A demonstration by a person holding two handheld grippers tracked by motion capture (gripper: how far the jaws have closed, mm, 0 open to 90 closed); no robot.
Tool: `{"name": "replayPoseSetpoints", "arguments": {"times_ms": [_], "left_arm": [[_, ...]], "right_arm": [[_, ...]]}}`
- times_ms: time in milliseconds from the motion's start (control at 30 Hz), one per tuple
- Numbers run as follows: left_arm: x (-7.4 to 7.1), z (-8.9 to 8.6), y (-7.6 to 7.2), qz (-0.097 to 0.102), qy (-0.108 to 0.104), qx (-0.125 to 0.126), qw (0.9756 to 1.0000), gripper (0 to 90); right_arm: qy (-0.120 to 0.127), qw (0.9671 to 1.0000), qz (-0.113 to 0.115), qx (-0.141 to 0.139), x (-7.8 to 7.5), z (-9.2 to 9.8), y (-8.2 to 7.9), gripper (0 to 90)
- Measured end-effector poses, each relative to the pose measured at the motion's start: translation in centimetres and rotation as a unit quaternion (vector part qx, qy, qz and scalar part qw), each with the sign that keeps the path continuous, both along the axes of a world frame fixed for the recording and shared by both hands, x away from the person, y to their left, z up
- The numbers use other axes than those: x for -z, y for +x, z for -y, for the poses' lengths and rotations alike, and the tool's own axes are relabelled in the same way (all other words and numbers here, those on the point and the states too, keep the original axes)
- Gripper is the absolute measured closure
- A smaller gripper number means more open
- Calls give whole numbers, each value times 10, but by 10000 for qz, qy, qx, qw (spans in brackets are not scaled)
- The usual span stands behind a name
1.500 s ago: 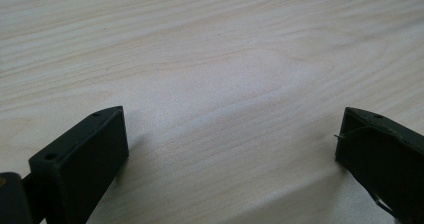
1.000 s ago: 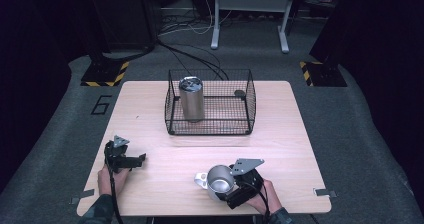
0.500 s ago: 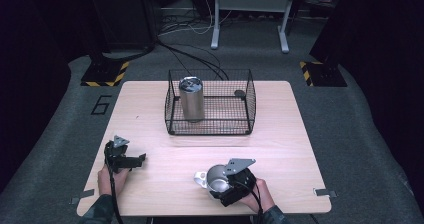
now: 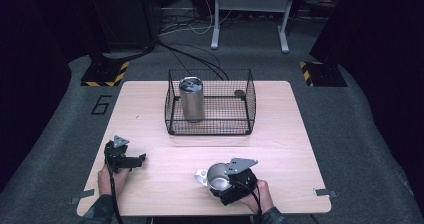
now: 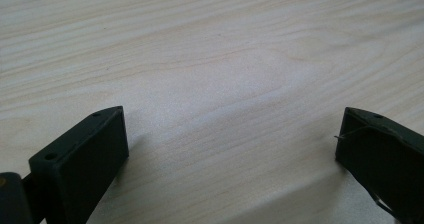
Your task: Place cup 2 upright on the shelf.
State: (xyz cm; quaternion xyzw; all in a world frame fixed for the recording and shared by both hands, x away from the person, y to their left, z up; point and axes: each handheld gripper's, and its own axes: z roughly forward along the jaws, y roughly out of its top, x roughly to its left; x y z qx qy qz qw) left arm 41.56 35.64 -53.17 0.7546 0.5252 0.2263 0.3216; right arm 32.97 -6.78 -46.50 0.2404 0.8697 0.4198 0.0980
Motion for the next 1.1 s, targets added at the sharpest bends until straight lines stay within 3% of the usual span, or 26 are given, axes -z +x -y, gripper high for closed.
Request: {"name": "replayPoseSetpoints", "arguments": {"times_ms": [167, 700, 1100], "left_arm": [[-1, -1, 0, -74, 32, 51, 10000, 3], [0, 0, 0, -2, -1, 1, 10000, 3], [0, 0, 0, 1, 1, 10, 10000, 3]], "right_arm": [[41, 9998, 30, 178, -5, 5, 3, 61], [171, 9970, 37, 755, -17, 20, 13, 61], [271, 9934, 167, 1098, -38, 37, 24, 61]]}}
